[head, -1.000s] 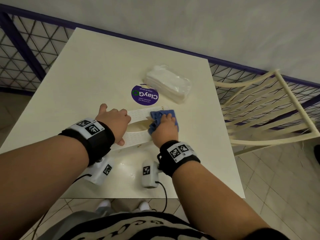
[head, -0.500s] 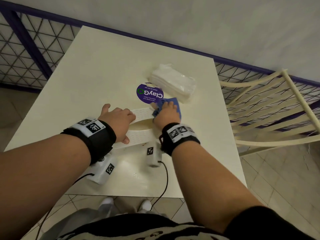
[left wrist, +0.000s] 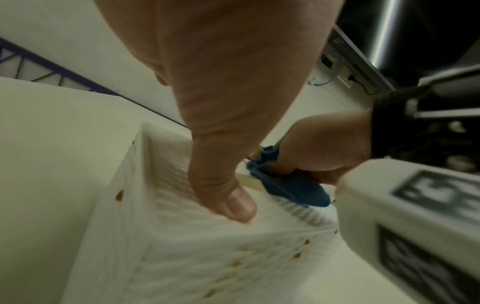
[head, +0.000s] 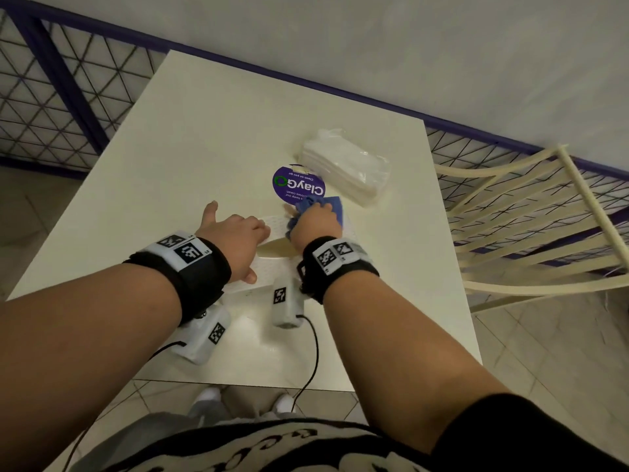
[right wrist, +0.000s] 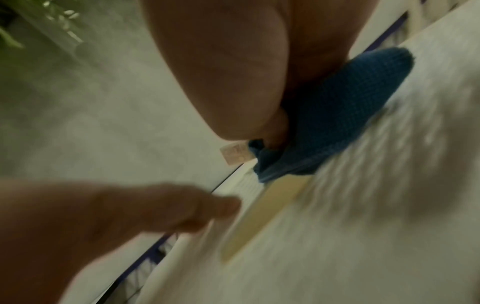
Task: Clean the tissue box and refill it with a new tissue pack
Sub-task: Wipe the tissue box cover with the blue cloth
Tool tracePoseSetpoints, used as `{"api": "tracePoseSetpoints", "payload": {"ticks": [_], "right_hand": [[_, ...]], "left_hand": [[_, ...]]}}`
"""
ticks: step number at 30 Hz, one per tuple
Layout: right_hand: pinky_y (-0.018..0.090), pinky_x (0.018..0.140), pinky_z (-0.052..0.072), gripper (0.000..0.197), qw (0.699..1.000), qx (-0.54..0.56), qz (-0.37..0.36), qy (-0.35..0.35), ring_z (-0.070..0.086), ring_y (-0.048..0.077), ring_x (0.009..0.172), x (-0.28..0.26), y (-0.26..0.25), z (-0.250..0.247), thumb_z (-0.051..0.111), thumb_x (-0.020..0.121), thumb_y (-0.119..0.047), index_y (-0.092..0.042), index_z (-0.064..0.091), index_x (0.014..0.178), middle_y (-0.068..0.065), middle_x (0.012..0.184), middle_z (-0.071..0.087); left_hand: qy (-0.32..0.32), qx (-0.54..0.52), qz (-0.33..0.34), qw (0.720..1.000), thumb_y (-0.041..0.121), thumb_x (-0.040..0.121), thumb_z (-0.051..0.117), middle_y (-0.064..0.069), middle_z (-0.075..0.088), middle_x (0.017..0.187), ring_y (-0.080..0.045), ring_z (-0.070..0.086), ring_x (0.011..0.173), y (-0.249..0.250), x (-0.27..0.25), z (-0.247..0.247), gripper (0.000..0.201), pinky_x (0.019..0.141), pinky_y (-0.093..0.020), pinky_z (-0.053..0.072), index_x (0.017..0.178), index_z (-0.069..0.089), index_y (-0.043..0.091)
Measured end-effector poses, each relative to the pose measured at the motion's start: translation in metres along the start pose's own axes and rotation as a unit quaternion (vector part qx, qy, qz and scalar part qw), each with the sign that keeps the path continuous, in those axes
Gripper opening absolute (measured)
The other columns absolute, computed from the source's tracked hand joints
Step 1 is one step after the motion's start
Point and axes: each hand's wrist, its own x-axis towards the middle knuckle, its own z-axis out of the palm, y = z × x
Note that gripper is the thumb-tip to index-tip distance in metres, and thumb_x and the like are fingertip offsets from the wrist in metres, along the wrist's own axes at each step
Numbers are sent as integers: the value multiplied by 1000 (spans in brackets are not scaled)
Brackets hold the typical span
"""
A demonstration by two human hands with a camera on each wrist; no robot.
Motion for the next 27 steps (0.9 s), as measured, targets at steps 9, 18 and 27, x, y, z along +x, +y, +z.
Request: {"api": "tracePoseSetpoints", "payload": {"ticks": [9, 18, 27], "right_hand": [[45, 105, 41, 60, 997, -68, 30, -5, 43, 35, 129, 32, 26, -14, 50, 90, -35, -12, 36, 143, 16, 143, 40], [35, 92, 46, 45, 994, 24, -103, -33, 55, 31, 120, -32, 10, -25, 56, 92, -21, -4, 50, 133, 14, 133, 55], [22, 88, 38, 46, 982, 153, -110, -24, 55, 17, 107, -51, 85, -83, 56, 90, -12, -20, 52, 135, 8, 126, 60]], "left_hand": [[-4, 5, 5, 1000, 57, 79, 63, 9, 32, 150, -17, 36, 134, -2, 2, 2, 83, 111, -62, 2, 147, 24, 30], [14, -40, -9, 999, 50, 76, 70, 7, 29, 153, -16, 34, 137, 0, -2, 1, 87, 113, -54, 4, 148, 26, 26], [66, -96, -90, 989, 77, 55, 66, 10, 33, 150, -17, 26, 135, -28, -25, 10, 107, 97, -44, 25, 144, 31, 28]]}}
